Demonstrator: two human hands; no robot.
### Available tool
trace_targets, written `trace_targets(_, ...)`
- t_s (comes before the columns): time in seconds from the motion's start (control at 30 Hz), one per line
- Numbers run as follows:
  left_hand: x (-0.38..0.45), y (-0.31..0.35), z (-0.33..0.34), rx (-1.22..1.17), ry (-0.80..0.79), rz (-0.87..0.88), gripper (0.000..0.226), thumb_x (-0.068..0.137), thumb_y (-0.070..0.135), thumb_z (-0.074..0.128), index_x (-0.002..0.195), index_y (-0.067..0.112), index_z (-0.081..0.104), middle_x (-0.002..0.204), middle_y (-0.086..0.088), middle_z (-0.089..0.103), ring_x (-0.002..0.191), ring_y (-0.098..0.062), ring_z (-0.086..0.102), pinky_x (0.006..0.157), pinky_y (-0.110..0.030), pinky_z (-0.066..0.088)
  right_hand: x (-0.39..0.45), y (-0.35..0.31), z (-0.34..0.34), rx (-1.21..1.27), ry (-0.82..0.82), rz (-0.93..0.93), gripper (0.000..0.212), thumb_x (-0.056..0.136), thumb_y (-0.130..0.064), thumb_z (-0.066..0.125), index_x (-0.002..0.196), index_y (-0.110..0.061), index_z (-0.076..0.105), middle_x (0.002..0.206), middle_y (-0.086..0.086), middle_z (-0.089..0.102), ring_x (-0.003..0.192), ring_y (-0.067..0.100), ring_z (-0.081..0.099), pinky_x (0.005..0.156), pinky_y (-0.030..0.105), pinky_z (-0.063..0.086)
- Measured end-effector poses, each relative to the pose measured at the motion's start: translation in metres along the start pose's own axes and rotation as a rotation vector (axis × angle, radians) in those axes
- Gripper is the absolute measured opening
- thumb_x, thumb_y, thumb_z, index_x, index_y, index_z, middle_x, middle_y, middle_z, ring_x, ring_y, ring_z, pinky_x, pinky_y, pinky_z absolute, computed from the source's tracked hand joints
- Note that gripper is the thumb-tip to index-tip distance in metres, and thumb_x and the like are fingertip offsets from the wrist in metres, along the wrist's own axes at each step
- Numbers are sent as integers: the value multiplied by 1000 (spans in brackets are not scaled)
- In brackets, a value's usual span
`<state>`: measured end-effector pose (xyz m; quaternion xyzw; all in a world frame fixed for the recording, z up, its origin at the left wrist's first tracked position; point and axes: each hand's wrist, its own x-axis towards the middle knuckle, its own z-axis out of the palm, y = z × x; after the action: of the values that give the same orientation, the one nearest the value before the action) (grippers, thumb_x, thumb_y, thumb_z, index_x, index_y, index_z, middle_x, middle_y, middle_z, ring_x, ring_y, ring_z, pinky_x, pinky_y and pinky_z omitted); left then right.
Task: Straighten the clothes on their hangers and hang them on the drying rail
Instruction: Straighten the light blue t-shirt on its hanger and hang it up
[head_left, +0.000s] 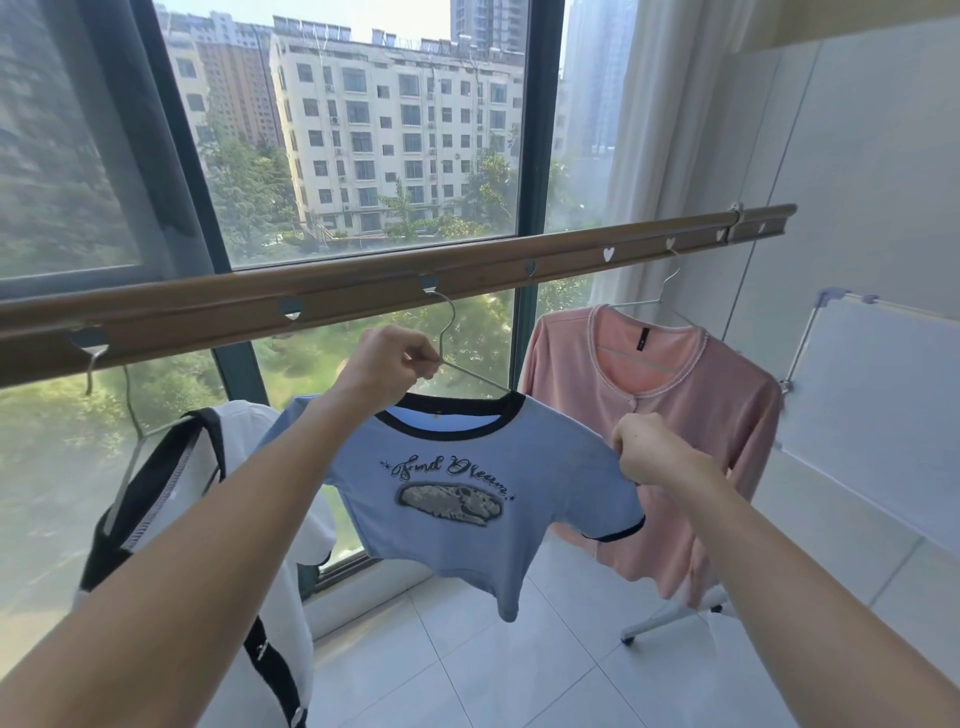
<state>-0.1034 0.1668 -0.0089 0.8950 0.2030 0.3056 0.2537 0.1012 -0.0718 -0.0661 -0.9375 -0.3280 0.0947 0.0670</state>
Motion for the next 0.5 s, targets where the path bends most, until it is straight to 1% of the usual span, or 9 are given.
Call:
trace_targets(0.07, 1, 0, -1, 6, -5, 3, 9, 81, 3, 73, 87, 9, 76, 75, -1, 71, 66, -12, 65, 65, -21, 52, -3, -3, -1, -16, 2, 14, 28, 78, 12, 45, 69, -12, 56, 94, 11, 64, 76, 30, 63, 53, 35, 44)
trace_targets(0.1, 1, 0, -2, 10, -6, 4, 8, 81, 3, 73, 87, 8, 76, 75, -1, 71, 64, -11, 64, 64, -21, 51, -4, -2, -1, -20, -13, 24, 28, 75, 12, 44, 68, -13, 55, 93, 10, 64, 73, 29, 60, 54, 34, 42)
trace_targets(0.17, 0, 0, -2, 8, -7, 1, 8, 81, 3, 74, 87, 8, 76, 75, -1, 71, 62, -9, 63, 63, -19, 51, -3, -2, 0, -9, -58, 2, 28, 68, 9, 42, 68, -14, 57, 92, 9, 64, 71, 27, 59, 65, 35, 49)
trace_targets(0.2, 0, 0, -3, 3, -6, -1, 9, 81, 3, 74, 87, 8, 76, 76, -1, 71, 62, -8, 62, 62, -19, 51, -3, -5, -3, 10, -80, -46, 32, 66, 6, 42, 77, -16, 62, 97, 7, 64, 75, 27, 61, 69, 37, 54)
trace_targets(0.23, 0, 0, -3, 0, -7, -3, 9, 81, 3, 74, 88, 8, 76, 76, -1, 71, 62, -7, 62, 62, -18, 50, -2, -11, -7, 48, -90, -120, 41, 68, 4, 47, 95, -20, 66, 105, 5, 63, 82, 26, 63, 73, 40, 57)
trace_targets(0.3, 1, 0, -2, -6, -8, -7, 9, 81, 4, 74, 88, 9, 76, 76, 0, 71, 60, -4, 61, 60, -16, 50, -5, -32, -19, 184, -57, -300, 62, 78, -6, 67, 133, -31, 52, 121, -2, 54, 105, 21, 60, 86, 41, 56)
trace_targets(0.33, 1, 0, -2, -5, -7, -8, 9, 81, 4, 74, 89, 10, 76, 76, 0, 71, 60, -4, 62, 60, -14, 50, -8, -46, -24, 258, -19, -383, 67, 83, -15, 73, 142, -31, 45, 123, -4, 50, 112, 18, 55, 94, 38, 52)
trace_targets(0.4, 1, -1, 0, -8, -23, 2, 10, 82, 7, 74, 91, 11, 76, 78, 0, 72, 61, -7, 65, 62, -15, 52, -10, -72, -29, 350, 96, -489, 55, 88, -25, 71, 139, -26, 51, 120, -1, 57, 112, 17, 56, 97, 35, 49)
trace_targets(0.5, -3, -6, -6, -8, -81, 31, 15, 84, 16, 72, 99, 14, 74, 87, 1, 74, 75, -10, 70, 75, -20, 55, -5, -88, -23, 362, 220, -516, 20, 94, -11, 61, 109, -15, 72, 96, 3, 67, 91, 22, 63, 77, 30, 51)
